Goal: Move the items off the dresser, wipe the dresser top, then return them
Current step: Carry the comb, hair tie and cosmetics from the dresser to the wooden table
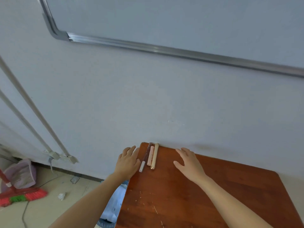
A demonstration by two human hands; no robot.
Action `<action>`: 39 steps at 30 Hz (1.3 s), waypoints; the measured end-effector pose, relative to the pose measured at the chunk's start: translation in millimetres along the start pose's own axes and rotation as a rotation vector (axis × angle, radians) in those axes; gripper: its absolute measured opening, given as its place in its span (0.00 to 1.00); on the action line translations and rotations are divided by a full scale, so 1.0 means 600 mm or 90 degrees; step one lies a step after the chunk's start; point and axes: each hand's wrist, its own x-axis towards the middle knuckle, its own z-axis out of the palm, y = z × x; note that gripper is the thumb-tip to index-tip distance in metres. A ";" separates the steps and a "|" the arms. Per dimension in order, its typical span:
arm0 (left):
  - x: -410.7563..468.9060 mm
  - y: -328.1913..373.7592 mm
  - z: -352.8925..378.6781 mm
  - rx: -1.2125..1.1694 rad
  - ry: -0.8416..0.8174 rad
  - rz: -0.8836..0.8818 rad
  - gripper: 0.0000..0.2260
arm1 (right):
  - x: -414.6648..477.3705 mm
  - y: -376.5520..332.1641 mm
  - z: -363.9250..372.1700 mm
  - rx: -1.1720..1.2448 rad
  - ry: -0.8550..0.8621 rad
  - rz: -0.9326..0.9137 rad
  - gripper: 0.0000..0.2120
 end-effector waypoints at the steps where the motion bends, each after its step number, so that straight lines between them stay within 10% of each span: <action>1: -0.003 0.005 -0.009 0.014 0.006 0.006 0.42 | -0.009 0.006 -0.010 -0.025 0.006 0.001 0.25; 9: 0.003 0.107 -0.037 0.179 0.053 0.245 0.22 | -0.116 0.036 -0.059 -0.183 0.103 0.078 0.26; 19: -0.048 0.319 0.022 0.037 -0.052 0.602 0.40 | -0.400 0.036 -0.039 -0.172 0.225 0.490 0.35; 30: -0.377 0.557 0.116 -0.025 -0.220 0.969 0.30 | -0.848 -0.050 0.036 -0.298 0.283 0.882 0.18; 39: -0.755 0.656 0.160 -0.142 -0.269 1.121 0.41 | -1.203 -0.160 0.117 -0.329 0.451 1.057 0.19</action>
